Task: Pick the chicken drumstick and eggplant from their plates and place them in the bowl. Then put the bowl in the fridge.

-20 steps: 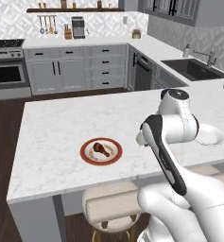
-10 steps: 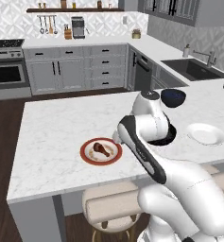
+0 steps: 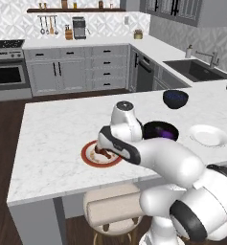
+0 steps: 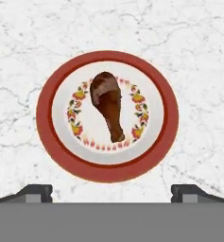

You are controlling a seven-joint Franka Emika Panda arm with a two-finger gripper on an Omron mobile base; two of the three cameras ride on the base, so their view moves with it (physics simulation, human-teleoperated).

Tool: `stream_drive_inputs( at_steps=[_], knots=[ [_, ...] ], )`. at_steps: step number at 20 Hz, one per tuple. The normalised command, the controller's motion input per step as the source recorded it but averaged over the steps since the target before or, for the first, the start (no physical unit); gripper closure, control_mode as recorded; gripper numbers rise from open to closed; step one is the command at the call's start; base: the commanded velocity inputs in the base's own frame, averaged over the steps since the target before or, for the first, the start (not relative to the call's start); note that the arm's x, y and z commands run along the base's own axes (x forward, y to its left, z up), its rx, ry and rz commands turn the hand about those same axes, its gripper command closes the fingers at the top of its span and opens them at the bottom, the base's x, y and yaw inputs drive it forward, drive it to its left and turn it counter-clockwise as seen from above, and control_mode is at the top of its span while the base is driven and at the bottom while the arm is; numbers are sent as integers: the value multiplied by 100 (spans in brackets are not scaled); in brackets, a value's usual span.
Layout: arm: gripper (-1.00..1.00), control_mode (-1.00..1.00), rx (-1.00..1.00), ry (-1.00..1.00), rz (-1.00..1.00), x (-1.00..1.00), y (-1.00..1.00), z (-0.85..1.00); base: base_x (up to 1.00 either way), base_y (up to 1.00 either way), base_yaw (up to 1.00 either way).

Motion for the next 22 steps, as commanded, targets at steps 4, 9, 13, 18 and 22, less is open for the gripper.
stream_drive_inputs(
  at_steps=[4, 9, 13, 18, 22],
  knots=[
    [-100, -100, 0, 11, 5, 41, 12, -55, 0, 0, 0],
    [-100, -100, 0, 8, 5, 37, 6, -38, 0, 0, 0],
    [-100, -100, -2, 1, 0, 33, 14, -32, 0, 0, 0],
    [-100, -100, -1, 0, 1, 3, 7, -49, 0, 0, 0],
    [-100, -100, 0, 0, 2, 14, 0, -42, 0, 0, 0]
  ],
)
